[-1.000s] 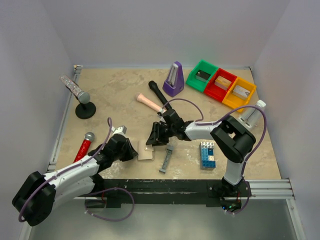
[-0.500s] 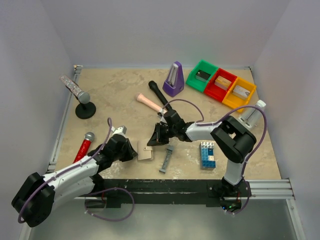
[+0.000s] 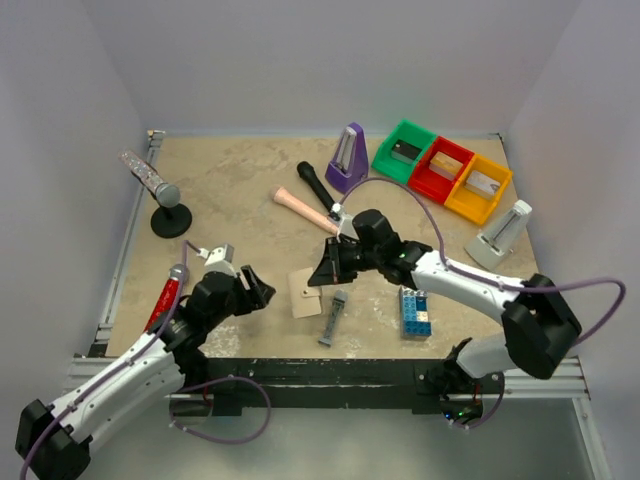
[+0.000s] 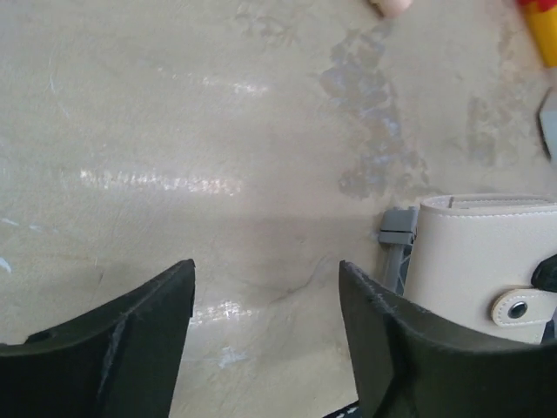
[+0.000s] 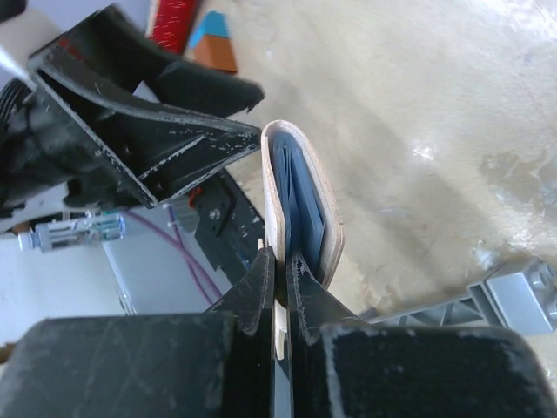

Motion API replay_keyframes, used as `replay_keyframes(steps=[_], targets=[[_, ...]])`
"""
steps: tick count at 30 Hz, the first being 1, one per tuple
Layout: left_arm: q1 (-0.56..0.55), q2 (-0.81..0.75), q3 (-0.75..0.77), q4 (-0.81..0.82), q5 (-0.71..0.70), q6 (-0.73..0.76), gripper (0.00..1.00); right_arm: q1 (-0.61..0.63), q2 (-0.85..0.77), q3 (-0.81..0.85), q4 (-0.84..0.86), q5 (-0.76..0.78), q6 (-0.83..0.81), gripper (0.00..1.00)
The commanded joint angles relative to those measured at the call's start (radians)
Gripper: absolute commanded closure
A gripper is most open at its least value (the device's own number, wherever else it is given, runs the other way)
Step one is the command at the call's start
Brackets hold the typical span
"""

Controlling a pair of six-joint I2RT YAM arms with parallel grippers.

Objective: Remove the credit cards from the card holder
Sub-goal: Pick up the credit card from the center of the board, then open the card holder.

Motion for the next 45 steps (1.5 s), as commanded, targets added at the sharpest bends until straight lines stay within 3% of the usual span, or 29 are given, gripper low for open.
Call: replay_keyframes(steps=[1,6,12,18,31,41,45], targets=[[0.003,-0.149,0.008,0.089,-0.049,0.019,0.19,-0.005,-0.131,0.044,-0.064,-0.112,-0.101,1.00],[0.009,-0.310,-0.024,0.241,0.107,0.031,0.01,-0.005,-0.237,0.068,-0.096,-0.193,-0.128,1.00],[0.010,-0.398,-0.003,0.396,0.314,0.074,0.00,-0.005,-0.340,0.073,-0.147,-0.250,-0.173,1.00],[0.009,-0.347,-0.033,0.623,0.538,0.007,0.00,-0.005,-0.421,0.042,-0.100,-0.298,-0.139,1.00],[0.010,-0.172,-0.035,0.946,0.754,-0.088,0.10,0.015,-0.446,0.075,-0.061,-0.328,-0.101,1.00],[0.009,-0.120,-0.030,0.979,0.813,-0.103,0.22,0.056,-0.398,0.116,-0.021,-0.321,-0.084,1.00],[0.009,-0.122,-0.027,0.979,0.819,-0.099,0.33,0.063,-0.385,0.133,-0.026,-0.321,-0.087,1.00]])
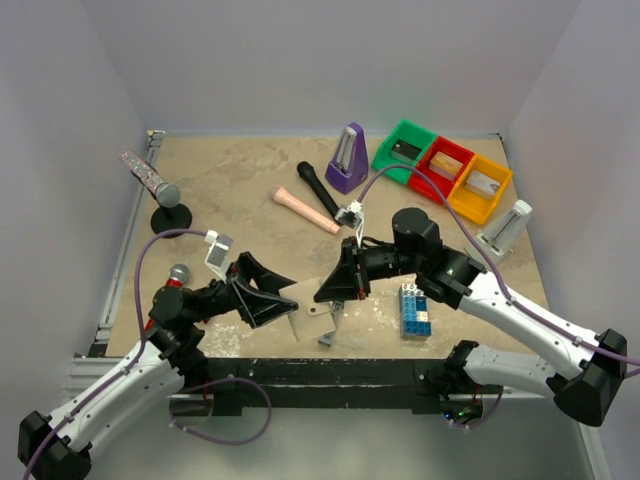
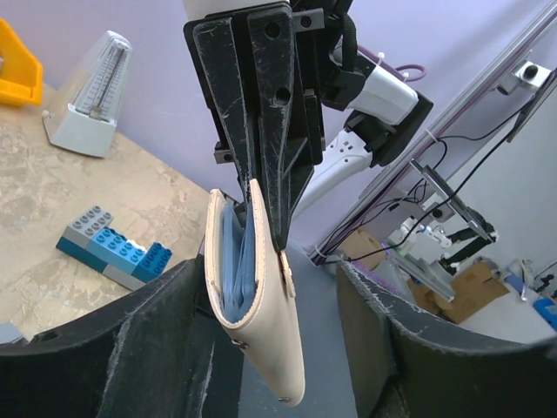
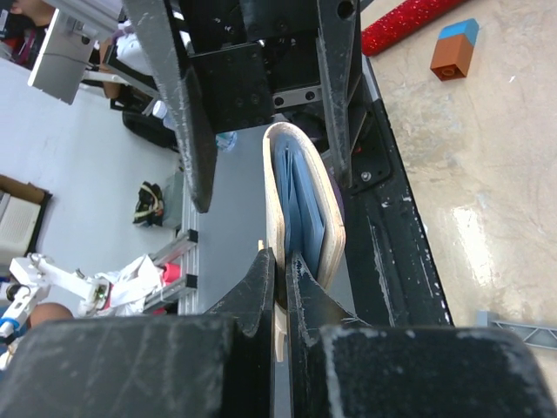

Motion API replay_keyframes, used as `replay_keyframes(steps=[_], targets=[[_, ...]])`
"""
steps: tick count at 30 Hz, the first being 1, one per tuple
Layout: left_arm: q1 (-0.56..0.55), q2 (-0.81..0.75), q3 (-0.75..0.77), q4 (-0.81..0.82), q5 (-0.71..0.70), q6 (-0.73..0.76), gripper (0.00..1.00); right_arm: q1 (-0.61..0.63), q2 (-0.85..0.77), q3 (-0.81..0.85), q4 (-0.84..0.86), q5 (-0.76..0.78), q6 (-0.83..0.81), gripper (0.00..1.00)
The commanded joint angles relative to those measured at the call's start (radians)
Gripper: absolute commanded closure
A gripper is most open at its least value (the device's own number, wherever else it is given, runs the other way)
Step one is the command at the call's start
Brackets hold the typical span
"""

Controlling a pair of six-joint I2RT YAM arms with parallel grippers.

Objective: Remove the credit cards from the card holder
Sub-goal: Open the card holder.

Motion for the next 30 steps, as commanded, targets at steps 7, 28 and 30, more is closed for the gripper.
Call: replay_keyframes(steps=[7,28,30], targets=[[0.006,-0.014,0.002,0.042,0.027,0.003,0.54,0.010,0.005,0.071,0.038,-0.027,-0.008,1.00],[0.006,-0.031,0.040,-0.034,0.016,0.044,1.00,0.007,0.001,0.114,-0.091,0.046,-0.040,0.35],[0.006,-0.043,0.058,-0.076,0.011,0.063,1.00,0.000,-0.013,0.146,-0.149,0.083,-0.076,0.26]])
